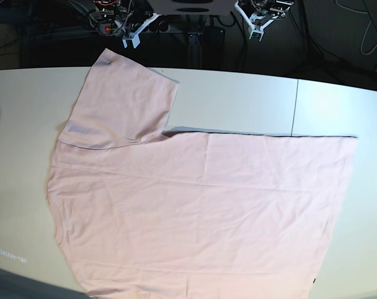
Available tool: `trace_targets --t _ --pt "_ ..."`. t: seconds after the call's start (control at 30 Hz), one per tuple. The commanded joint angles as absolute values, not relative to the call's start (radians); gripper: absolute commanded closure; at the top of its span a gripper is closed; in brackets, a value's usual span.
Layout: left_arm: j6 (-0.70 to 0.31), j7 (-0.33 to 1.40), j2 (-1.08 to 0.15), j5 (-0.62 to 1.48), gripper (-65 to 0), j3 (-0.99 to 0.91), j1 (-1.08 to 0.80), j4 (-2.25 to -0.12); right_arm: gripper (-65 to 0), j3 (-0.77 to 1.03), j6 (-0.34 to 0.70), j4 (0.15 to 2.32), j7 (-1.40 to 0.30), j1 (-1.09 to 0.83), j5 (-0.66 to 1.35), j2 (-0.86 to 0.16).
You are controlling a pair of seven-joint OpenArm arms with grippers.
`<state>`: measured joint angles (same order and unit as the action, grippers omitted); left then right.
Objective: Fold the T-shirt properly
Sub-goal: 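Move both grippers out from rest toward the pink T-shirt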
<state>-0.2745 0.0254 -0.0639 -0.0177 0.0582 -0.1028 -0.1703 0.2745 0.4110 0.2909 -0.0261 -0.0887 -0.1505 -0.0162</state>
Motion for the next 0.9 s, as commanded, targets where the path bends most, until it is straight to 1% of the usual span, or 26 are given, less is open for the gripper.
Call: trace_targets --t 0.0,0.2,0.4,0.57,0.7,0.77,0.87 --pt "-0.311 0.020 -0.067 -0.019 -0.7 0.060 -0.106 -0.175 0.0 0.273 0.344 0.297 -0.019 -0.089 -0.150 -0.017" --pt "-0.315 0.022 -0.081 -0.013 -0.7 0.060 -0.127 -0.205 0.0 0.272 0.344 0.297 -0.019 -0.095 -0.150 -0.017" --pt "-0.403 0.015 -0.104 0.023 -0.7 0.060 -0.188 -0.307 0.0 0.272 0.381 0.297 -0.019 -0.104 -0.150 -0.022" --pt "-0.410 0.020 -0.133 0.041 -0.8 0.059 -0.249 -0.390 0.0 0.272 0.382 0.302 -0.019 -0.129 -0.150 -0.040" --pt "-0.421 0.027 -0.159 0.100 -1.1 0.059 -0.310 -0.483 0.0 0.272 0.437 0.334 -0.019 -0.170 -0.130 -0.068" --pt "-0.464 0.028 -0.175 0.131 -2.6 0.059 -0.346 -0.544 0.0 0.272 0.473 0.364 -0.023 -0.204 -0.078 -0.081" --pt "-0.533 0.059 -0.199 0.183 -8.3 0.057 -0.400 -0.651 0.0 0.272 0.515 0.431 -0.046 -0.264 0.033 -0.100"
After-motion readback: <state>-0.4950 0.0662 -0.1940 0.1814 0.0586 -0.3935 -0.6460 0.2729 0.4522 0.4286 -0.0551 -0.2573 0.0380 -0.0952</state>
